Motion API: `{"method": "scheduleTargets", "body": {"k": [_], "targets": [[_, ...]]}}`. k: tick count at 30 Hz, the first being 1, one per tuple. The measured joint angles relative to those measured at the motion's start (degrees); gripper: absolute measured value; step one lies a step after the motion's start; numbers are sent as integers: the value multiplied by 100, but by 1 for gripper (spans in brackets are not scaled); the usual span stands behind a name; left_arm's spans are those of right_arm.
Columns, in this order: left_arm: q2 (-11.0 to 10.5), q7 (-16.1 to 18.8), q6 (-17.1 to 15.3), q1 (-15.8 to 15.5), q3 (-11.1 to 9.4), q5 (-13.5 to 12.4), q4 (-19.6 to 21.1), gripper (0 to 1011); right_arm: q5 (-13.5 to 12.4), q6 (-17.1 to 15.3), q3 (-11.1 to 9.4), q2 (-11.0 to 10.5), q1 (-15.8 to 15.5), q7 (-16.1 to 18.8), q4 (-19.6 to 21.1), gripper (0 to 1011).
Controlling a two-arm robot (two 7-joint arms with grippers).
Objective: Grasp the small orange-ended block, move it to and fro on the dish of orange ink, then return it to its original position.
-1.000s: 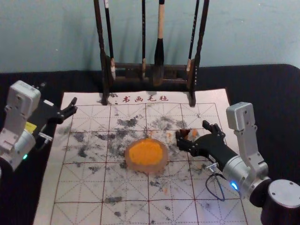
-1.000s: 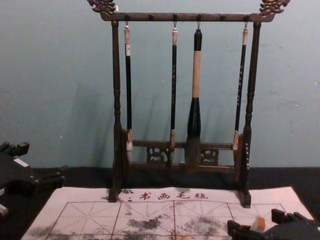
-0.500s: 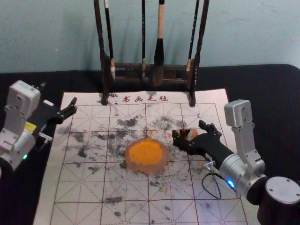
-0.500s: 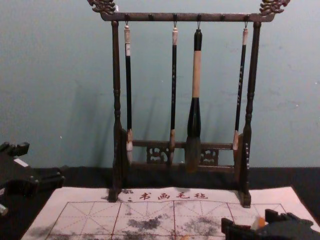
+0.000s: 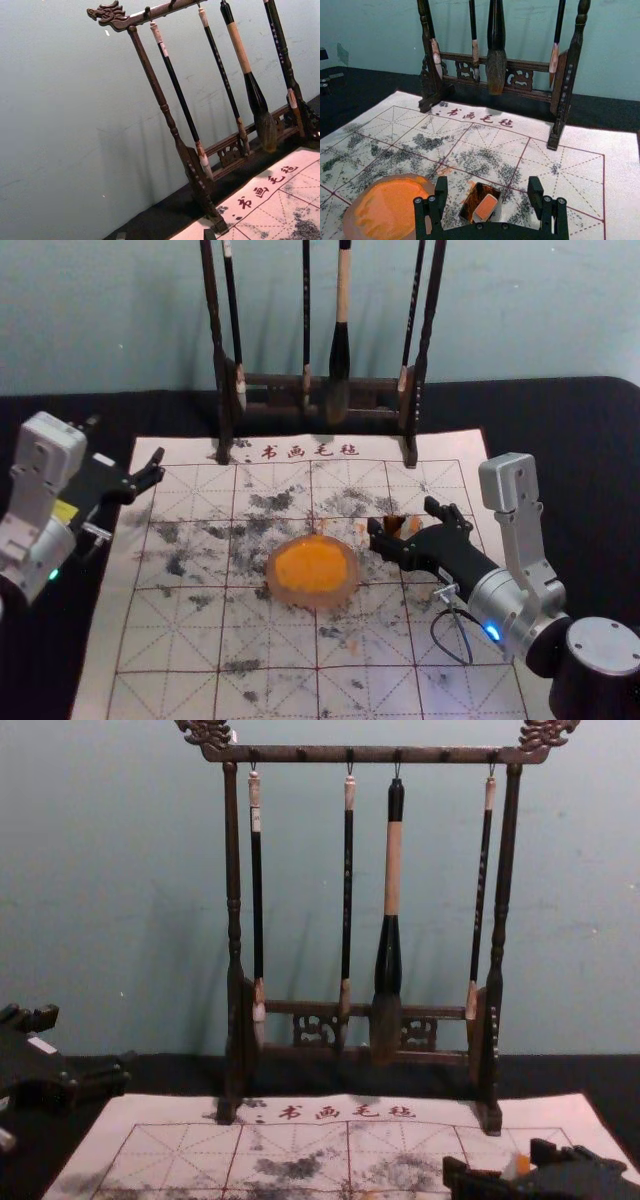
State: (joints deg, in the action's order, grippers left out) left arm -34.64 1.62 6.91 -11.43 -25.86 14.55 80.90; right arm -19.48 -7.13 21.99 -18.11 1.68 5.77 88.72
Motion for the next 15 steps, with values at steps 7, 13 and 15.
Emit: {"method": "scheduleTargets", "body": {"k": [7, 13, 15], "targets": [[0, 0, 0, 0, 0, 0, 0, 1001, -1, 11, 4, -3, 0, -2, 1, 941], [0, 0, 0, 0, 0, 0, 0, 1001, -1, 14, 5, -6, 0, -5, 1, 799], [0, 0, 0, 0, 0, 0, 0, 1001, -1, 15, 5, -7, 0, -6, 1, 744]]}}
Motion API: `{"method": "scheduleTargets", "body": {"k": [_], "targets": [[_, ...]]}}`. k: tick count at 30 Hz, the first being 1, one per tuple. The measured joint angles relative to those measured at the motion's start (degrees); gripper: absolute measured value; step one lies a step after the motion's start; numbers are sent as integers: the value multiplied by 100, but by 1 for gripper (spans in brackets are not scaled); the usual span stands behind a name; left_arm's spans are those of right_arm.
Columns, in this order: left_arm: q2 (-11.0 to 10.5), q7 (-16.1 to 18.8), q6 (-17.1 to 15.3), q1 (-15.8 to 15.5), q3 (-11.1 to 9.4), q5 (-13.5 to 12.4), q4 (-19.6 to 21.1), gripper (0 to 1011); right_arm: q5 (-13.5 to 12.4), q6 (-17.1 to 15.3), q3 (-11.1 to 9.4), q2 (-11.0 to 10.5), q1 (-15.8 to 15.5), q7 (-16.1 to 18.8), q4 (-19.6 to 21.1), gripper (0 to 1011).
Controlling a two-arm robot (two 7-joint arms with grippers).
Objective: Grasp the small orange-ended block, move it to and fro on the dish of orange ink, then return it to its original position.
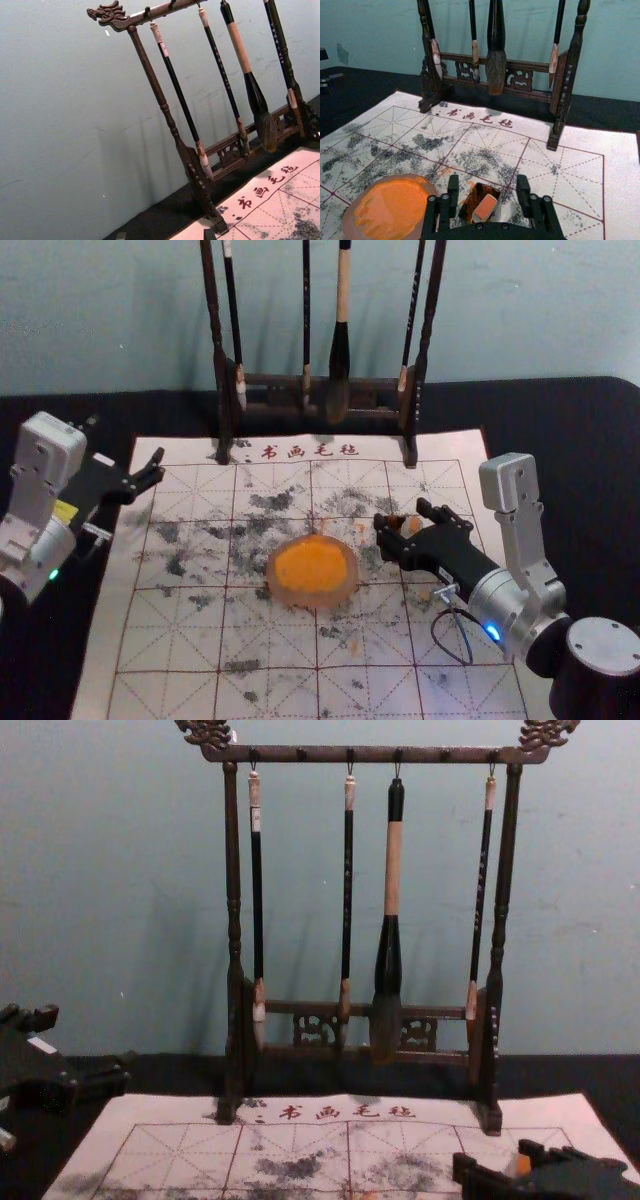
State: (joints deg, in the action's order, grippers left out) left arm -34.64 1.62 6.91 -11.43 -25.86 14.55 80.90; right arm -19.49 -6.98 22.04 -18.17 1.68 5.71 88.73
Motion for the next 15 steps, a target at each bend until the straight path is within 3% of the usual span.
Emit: {"method": "scheduleTargets", "body": {"k": [15], "targets": [[0, 0, 0, 0, 0, 0, 0, 1001, 0, 7, 0, -2, 0, -2, 0, 261]]}}
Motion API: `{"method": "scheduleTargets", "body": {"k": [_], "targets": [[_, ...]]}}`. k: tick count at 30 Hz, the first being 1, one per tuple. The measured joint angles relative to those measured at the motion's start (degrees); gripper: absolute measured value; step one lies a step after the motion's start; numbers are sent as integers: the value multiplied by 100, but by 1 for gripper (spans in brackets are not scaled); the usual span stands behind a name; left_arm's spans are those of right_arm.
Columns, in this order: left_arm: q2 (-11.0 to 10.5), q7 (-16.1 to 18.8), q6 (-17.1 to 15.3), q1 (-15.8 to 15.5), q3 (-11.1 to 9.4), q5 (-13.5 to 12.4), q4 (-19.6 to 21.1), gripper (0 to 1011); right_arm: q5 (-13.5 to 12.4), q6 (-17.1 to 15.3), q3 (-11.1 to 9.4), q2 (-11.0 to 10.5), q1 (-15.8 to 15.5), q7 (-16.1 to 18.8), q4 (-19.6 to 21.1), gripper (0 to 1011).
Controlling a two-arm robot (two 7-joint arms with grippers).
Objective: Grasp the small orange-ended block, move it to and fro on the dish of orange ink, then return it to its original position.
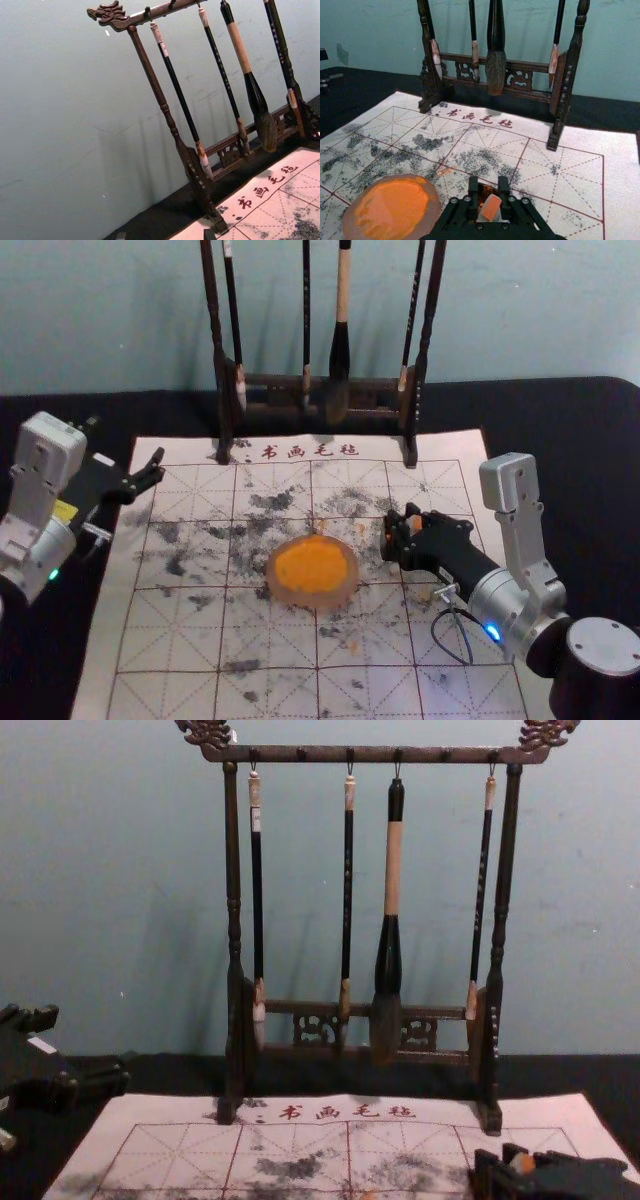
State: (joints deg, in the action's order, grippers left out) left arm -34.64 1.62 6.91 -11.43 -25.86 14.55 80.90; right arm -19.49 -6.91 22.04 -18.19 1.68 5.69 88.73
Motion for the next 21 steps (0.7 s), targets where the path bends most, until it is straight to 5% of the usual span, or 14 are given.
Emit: {"method": "scheduleTargets", "body": {"k": [4, 21], "targets": [[0, 0, 0, 0, 0, 0, 0, 1001, 0, 0, 0, 0, 0, 0, 0, 151], [0, 0, 0, 0, 0, 0, 0, 1001, 0, 0, 0, 0, 0, 1, 0, 119]]}}
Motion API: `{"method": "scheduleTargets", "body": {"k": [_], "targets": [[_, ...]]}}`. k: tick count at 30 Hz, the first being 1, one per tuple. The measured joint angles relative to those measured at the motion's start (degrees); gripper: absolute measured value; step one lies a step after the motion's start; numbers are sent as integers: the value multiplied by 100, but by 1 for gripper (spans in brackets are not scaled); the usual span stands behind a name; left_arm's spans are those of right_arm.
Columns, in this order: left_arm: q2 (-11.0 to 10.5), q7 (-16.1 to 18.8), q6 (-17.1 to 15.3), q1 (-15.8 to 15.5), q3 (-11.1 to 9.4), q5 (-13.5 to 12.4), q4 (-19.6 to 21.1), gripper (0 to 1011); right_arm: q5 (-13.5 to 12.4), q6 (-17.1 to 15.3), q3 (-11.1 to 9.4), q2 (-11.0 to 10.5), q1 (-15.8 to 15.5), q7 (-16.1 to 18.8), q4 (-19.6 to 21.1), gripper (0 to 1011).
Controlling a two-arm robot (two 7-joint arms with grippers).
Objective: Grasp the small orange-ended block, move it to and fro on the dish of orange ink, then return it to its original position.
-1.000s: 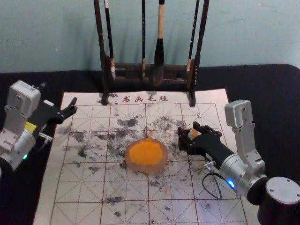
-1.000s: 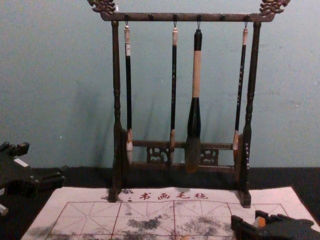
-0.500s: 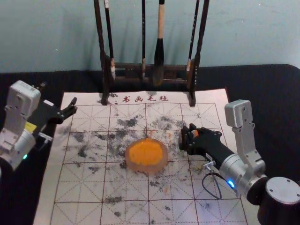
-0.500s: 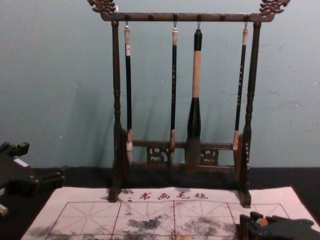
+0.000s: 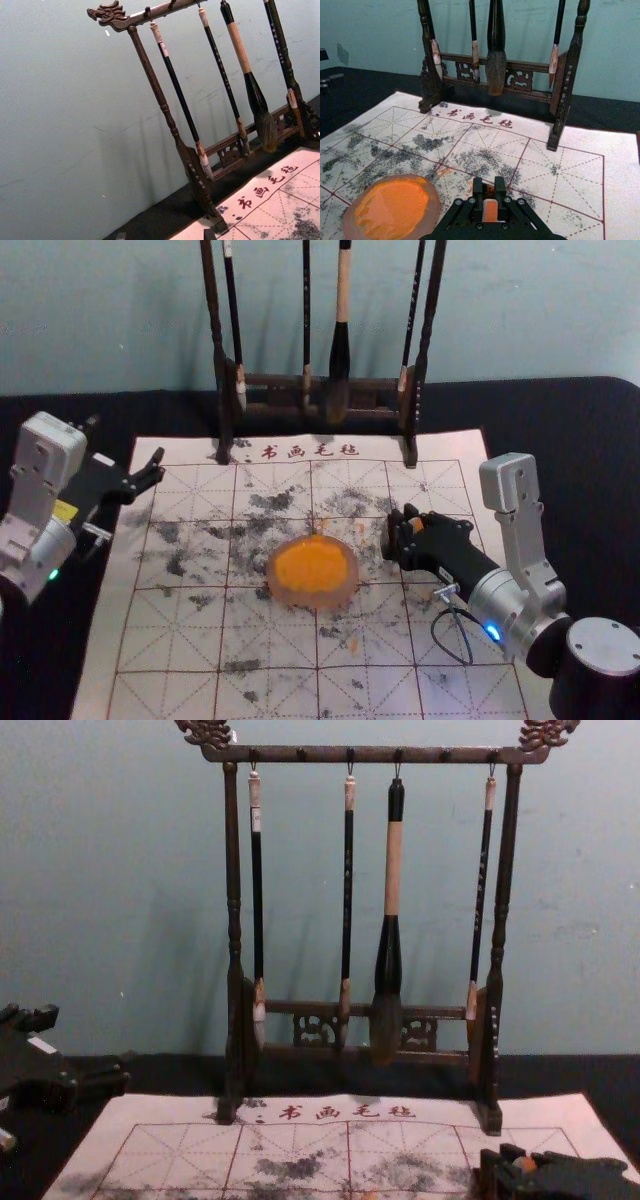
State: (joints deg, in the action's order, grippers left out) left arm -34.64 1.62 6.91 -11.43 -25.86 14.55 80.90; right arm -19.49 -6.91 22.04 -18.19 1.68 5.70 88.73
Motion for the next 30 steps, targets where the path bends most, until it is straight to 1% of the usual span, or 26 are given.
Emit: {"method": "scheduleTargets", "body": {"k": [7, 13, 19, 23, 26, 27, 29, 30], "targets": [[0, 0, 0, 0, 0, 0, 0, 1001, 0, -1, 0, 0, 0, 0, 0, 119], [0, 0, 0, 0, 0, 0, 0, 1001, 54, 83, -99, 35, -22, 173, 64, 119], [0, 0, 0, 0, 0, 0, 0, 1001, 72, -8, -180, 23, -14, 349, 200, 119], [0, 0, 0, 0, 0, 0, 0, 1001, 135, -65, -206, -30, 22, 490, 296, 119], [0, 0, 0, 0, 0, 0, 0, 1001, 259, -95, -207, -123, 87, 642, 359, 119], [0, 0, 0, 0, 0, 0, 0, 1001, 259, -95, -207, -123, 87, 642, 359, 119], [0, 0, 0, 0, 0, 0, 0, 1001, 356, -100, -210, -207, 142, 773, 397, 119], [0, 0, 0, 0, 0, 0, 0, 1001, 356, -100, -210, -207, 142, 773, 397, 119]]}}
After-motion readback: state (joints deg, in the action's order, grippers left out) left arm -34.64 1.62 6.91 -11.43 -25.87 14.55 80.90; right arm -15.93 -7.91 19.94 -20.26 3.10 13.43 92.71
